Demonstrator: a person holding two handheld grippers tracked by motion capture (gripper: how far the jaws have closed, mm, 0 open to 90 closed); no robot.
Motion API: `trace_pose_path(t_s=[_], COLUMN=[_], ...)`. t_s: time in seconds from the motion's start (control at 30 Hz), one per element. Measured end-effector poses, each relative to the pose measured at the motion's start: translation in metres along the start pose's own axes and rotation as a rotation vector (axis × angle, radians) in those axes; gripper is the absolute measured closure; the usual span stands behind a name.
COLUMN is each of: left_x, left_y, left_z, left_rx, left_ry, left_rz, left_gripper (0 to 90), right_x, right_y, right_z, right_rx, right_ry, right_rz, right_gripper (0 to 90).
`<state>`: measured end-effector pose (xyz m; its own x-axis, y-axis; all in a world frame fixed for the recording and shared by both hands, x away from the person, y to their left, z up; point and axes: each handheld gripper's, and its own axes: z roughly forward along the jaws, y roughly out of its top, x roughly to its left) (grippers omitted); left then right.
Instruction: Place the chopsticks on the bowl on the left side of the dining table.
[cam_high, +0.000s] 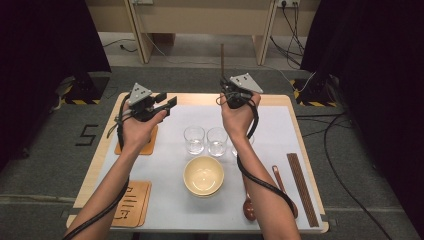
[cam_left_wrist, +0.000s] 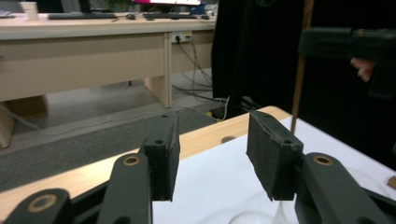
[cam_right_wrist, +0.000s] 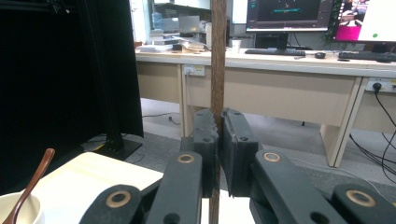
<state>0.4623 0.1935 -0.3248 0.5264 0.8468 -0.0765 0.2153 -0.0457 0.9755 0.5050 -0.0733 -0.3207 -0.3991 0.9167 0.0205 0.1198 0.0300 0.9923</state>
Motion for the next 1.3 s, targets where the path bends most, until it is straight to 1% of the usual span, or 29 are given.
trace_pose_path(t_s=[0.03, 0.3, 0.37, 0.5, 0.63, 0.8, 0.83, 0.93, 1.0, 1.13, 1.3], left_x=[-0.002, -0.019, -0.023, -0.03, -0.037, -0.045, -0.046, -0.05, -0.052, -0.055, -0.055], left_y=[0.003, 0.022, 0.027, 0.037, 0.048, 0.059, 0.061, 0.067, 0.069, 0.072, 0.073], left_z=[0.004, 0.029, 0.035, 0.044, 0.054, 0.064, 0.065, 0.07, 0.072, 0.076, 0.081], left_rx=[-0.005, -0.013, -0.015, -0.025, -0.03, -0.031, -0.031, -0.023, -0.022, -0.017, -0.013], left_ry=[-0.008, -0.072, -0.076, -0.101, -0.123, -0.151, -0.153, -0.159, -0.156, -0.169, -0.18], left_rz=[0.0, 0.04, 0.048, 0.049, 0.064, 0.059, 0.052, 0.055, 0.058, 0.058, 0.038], left_gripper=[54.0, 55.6, 56.0, 57.3, 58.2, 59.8, 60.2, 60.9, 61.4, 62.1, 63.8], right_x=[0.0, 0.002, 0.002, 0.002, 0.002, 0.004, 0.004, 0.005, 0.006, 0.009, 0.013], right_y=[0.0, -0.002, -0.002, -0.003, -0.003, -0.006, -0.007, -0.008, -0.008, -0.008, -0.009], right_z=[0.0, 0.0, 0.0, 0.0, -0.001, -0.002, -0.002, -0.002, -0.003, -0.004, -0.004], right_rx=[0.0, 0.002, 0.004, 0.005, 0.004, 0.006, 0.007, 0.006, 0.004, 0.0, -0.001], right_ry=[0.002, 0.009, 0.009, 0.009, 0.009, 0.015, 0.016, 0.019, 0.019, 0.024, 0.03], right_rz=[0.001, -0.001, -0.001, -0.003, -0.006, -0.006, -0.007, -0.005, -0.011, -0.019, -0.026], right_gripper=[85.1, 85.1, 85.1, 85.1, 85.1, 85.1, 85.1, 85.1, 85.1, 85.1, 85.1])
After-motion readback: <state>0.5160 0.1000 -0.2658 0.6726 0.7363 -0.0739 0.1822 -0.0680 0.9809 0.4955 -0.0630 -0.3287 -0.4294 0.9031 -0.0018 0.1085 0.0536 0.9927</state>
